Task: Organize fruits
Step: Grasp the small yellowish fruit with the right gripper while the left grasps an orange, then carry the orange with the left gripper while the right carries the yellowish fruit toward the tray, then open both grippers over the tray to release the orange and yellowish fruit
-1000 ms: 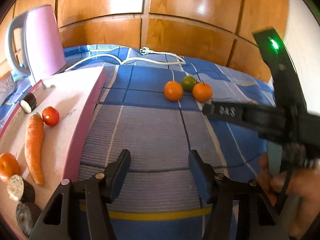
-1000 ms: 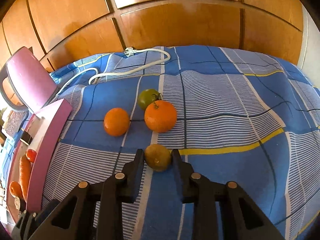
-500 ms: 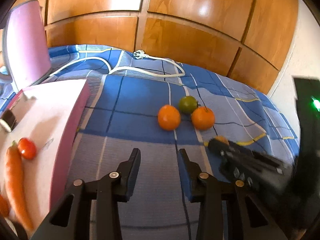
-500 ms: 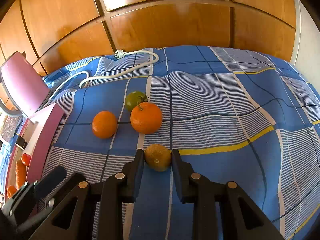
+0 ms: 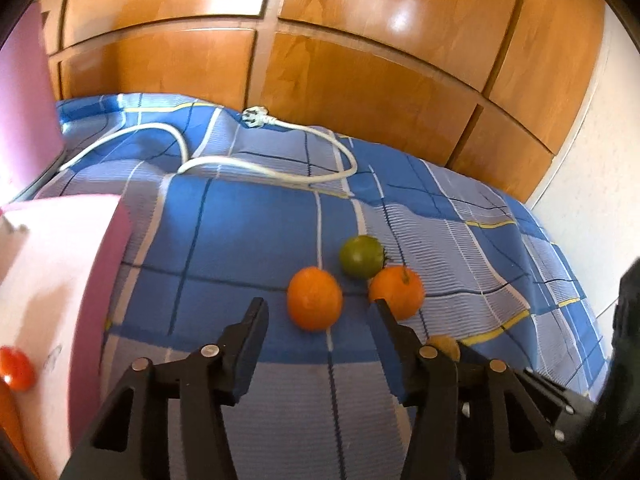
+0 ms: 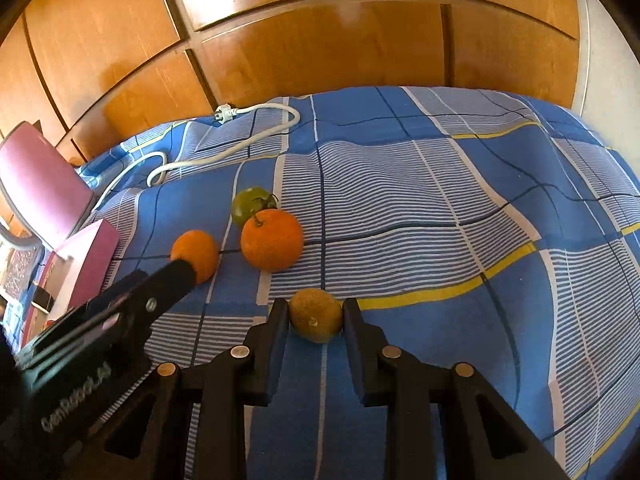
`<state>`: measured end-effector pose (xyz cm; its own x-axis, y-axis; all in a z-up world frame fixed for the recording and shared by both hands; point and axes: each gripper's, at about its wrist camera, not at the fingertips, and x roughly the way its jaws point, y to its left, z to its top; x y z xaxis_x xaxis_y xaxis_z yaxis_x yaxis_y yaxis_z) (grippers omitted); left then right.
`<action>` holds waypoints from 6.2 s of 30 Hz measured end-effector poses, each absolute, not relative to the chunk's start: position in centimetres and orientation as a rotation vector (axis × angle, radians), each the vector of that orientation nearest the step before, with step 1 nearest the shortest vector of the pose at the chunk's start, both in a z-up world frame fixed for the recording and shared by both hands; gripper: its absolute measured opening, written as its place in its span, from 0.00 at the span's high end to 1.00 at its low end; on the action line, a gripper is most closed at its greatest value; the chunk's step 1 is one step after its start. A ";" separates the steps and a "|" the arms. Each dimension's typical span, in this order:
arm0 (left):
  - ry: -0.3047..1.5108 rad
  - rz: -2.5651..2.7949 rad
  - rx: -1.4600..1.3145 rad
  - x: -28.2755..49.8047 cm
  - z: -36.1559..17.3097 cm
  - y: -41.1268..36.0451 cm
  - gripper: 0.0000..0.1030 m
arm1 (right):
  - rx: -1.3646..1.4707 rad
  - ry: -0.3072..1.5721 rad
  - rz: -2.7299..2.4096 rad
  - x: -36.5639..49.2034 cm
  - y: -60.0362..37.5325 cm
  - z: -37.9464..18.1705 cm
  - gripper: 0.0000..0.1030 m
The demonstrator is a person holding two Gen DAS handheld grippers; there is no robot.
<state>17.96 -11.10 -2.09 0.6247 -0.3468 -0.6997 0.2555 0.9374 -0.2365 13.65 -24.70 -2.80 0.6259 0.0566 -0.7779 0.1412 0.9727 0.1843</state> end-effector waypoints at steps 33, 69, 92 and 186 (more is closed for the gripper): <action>0.815 -0.220 0.042 7.9 -3.5 -8.5 0.69 | 0.178 0.895 -0.004 12.0 -23.3 -2.9 0.73; 0.650 -0.098 -0.093 0.5 -0.8 -3.2 0.69 | 0.074 0.756 0.088 4.9 -18.7 -0.1 0.74; 0.580 0.046 -0.154 0.0 0.2 -0.7 0.69 | 0.190 0.759 0.095 5.6 -20.5 -0.3 0.74; 0.595 0.383 -0.422 3.2 -0.8 9.4 0.24 | 0.167 0.757 0.496 8.5 -4.9 3.5 0.69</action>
<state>3.19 9.37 -0.81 0.7633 0.2229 -0.6064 -0.4600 0.8466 -0.2678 8.51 -4.87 3.46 0.6188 0.4875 -0.6159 -0.3695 0.8726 0.3194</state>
